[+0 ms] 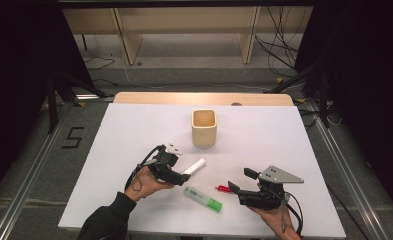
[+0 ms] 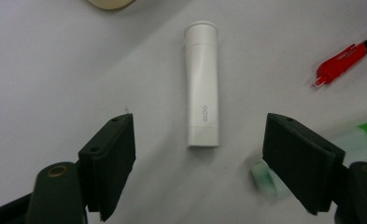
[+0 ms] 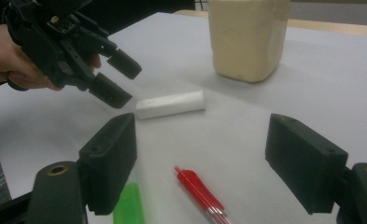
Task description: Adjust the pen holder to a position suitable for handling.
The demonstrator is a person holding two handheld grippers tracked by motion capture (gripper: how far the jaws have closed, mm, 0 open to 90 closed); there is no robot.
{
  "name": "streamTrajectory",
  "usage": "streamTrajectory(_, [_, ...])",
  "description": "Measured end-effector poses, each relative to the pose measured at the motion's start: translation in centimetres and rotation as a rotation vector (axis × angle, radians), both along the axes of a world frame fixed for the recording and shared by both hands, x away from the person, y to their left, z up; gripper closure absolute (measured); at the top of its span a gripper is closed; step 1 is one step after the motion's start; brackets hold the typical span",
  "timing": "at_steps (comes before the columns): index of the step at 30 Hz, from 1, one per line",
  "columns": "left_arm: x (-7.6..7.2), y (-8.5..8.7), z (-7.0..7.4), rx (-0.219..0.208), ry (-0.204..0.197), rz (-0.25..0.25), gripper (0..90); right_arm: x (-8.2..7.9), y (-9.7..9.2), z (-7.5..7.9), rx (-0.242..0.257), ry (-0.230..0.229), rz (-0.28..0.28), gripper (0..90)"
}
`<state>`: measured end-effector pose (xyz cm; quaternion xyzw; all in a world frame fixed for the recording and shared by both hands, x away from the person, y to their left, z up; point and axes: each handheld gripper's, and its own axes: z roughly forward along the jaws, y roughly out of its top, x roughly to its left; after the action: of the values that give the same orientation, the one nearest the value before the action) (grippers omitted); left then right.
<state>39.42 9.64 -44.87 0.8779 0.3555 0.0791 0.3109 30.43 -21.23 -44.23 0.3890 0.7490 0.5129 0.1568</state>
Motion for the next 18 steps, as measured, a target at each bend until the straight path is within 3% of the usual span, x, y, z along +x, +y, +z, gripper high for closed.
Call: streamTrajectory(18, [1.3, -1.9, -0.5, 0.044, 0.033, -0.027, 31.6, 0.0, 0.0, 0.0, -0.003, -0.001, 0.001, 25.7])
